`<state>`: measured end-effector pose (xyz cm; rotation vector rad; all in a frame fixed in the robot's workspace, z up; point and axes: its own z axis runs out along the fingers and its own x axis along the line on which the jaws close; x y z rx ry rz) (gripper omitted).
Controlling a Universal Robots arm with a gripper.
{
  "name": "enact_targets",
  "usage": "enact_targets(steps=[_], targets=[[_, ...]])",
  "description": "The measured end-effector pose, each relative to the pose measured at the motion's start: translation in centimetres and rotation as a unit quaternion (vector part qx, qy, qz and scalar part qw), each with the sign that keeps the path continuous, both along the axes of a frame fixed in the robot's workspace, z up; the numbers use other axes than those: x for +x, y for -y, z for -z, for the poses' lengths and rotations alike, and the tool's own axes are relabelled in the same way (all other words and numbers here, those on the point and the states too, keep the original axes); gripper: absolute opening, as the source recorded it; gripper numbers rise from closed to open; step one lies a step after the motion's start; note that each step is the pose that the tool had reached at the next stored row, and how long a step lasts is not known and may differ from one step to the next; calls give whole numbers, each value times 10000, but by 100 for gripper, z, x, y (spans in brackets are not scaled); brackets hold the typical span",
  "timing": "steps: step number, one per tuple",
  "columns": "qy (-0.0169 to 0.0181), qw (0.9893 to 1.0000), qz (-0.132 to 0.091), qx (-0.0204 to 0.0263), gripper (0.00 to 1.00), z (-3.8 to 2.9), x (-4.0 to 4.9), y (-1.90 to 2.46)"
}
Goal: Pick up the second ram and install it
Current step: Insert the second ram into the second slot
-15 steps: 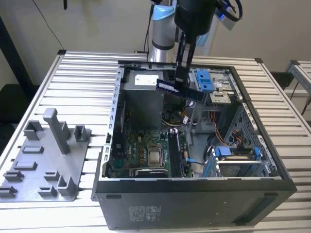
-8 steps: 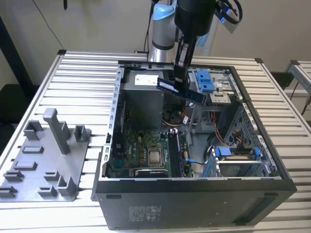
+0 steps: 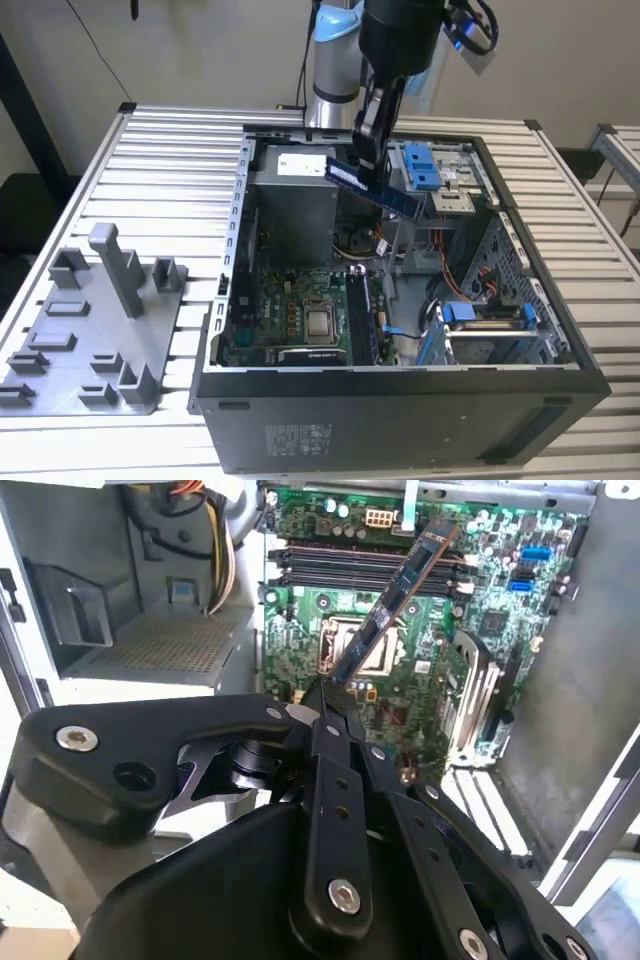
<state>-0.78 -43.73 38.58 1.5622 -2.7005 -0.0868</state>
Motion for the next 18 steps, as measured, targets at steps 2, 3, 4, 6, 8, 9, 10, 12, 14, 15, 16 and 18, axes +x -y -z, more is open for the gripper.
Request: enact_targets(steps=[2, 3, 4, 6, 8, 9, 10, 12, 14, 15, 16, 18], targets=[[0, 9999, 153, 1, 12, 2, 0, 0], [0, 9997, 224, 0, 12, 2, 0, 0], [0, 9996, 296, 0, 12, 3, 0, 0], [0, 9990, 440, 0, 12, 4, 0, 0], [0, 9982, 592, -1, 12, 5, 0, 0], [0, 9978, 664, -2, 12, 5, 0, 0], [0, 9973, 735, -2, 12, 6, 0, 0], [0, 9962, 874, -4, 12, 7, 0, 0], [0, 9949, 1009, -6, 12, 8, 0, 0], [0, 9942, 1076, -7, 12, 9, 0, 0], [0, 9934, 1147, -7, 12, 14, 0, 0], [0, 9922, 1250, -8, 12, 20, 0, 0]])
